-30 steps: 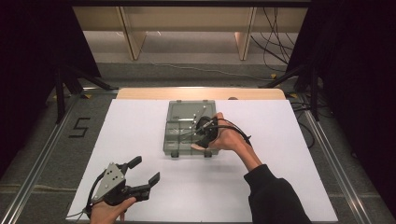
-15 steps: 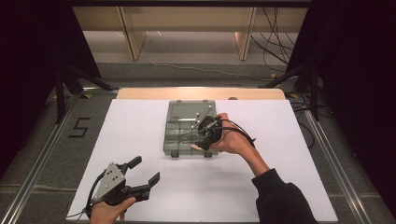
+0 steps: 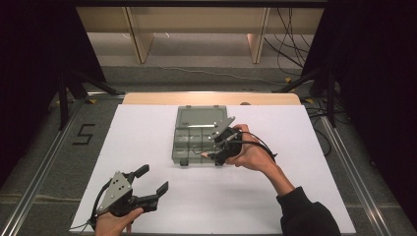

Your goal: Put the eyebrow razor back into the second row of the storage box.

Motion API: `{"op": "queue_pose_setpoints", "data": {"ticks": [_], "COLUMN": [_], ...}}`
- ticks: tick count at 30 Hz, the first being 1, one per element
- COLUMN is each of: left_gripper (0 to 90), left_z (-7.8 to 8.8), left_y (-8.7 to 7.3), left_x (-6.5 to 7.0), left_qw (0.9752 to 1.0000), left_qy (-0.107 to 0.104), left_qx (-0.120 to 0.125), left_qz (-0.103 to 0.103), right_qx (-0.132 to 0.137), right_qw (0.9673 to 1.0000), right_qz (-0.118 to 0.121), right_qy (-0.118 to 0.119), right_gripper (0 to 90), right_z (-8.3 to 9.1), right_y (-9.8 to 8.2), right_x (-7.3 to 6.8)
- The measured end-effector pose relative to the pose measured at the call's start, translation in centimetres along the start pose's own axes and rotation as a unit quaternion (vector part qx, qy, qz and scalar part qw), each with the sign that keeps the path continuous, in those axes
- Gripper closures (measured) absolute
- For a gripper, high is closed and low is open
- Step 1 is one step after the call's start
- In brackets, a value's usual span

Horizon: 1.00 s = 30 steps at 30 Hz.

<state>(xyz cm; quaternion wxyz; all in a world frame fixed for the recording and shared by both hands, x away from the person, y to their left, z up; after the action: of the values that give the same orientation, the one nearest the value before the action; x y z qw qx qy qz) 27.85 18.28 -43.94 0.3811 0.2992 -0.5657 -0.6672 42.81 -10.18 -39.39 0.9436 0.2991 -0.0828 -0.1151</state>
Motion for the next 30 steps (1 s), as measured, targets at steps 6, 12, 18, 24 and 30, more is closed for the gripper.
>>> {"op": "queue_pose_setpoints", "data": {"ticks": [6, 12, 18, 24, 30], "left_gripper": [16.6, 16.7, 16.7, 16.7, 16.7], "left_z": [0.0, 0.0, 0.0, -0.1, 0.0], "left_y": [0.0, 0.0, 0.0, 0.0, 0.0], "left_x": [0.0, 0.0, 0.0, 0.0, 0.0], "left_qw": [1.0, 1.0, 1.0, 1.0, 1.0], "left_qy": [0.0, 0.001, 0.002, -0.003, 0.001], "left_qx": [0.0, -0.003, -0.003, 0.006, 0.0], "left_qz": [-0.001, -0.003, -0.002, 0.002, 0.001], "right_qx": [0.013, 0.039, 0.066, 0.082, 0.089], "right_qw": [0.9999, 0.9991, 0.9973, 0.996, 0.9951], "right_qz": [0.002, -0.018, -0.03, -0.033, -0.043], "right_qy": [-0.007, -0.007, -0.008, -0.013, -0.004], "right_gripper": [38.5, 38.4, 38.1, 37.3, 35.3], "right_z": [0.4, 1.0, 1.5, 1.8, 2.0], "right_y": [-0.4, -0.9, -1.5, -1.9, -2.4], "right_x": [-0.5, -1.1, -1.7, -2.0, -2.3]}}
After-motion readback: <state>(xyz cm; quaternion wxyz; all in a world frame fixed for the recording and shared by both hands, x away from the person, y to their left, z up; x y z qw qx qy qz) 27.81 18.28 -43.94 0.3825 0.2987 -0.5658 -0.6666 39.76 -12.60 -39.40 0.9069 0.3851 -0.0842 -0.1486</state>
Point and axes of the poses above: each handheld gripper's, and its own axes: z roughly backward along the jaws, y roughly out of its top, x roughly to its right, the point moved 1 cm from there along -z, roughly forward along the jaws, and after that the axes turned 8 degrees about y, right-handed, at the moved point
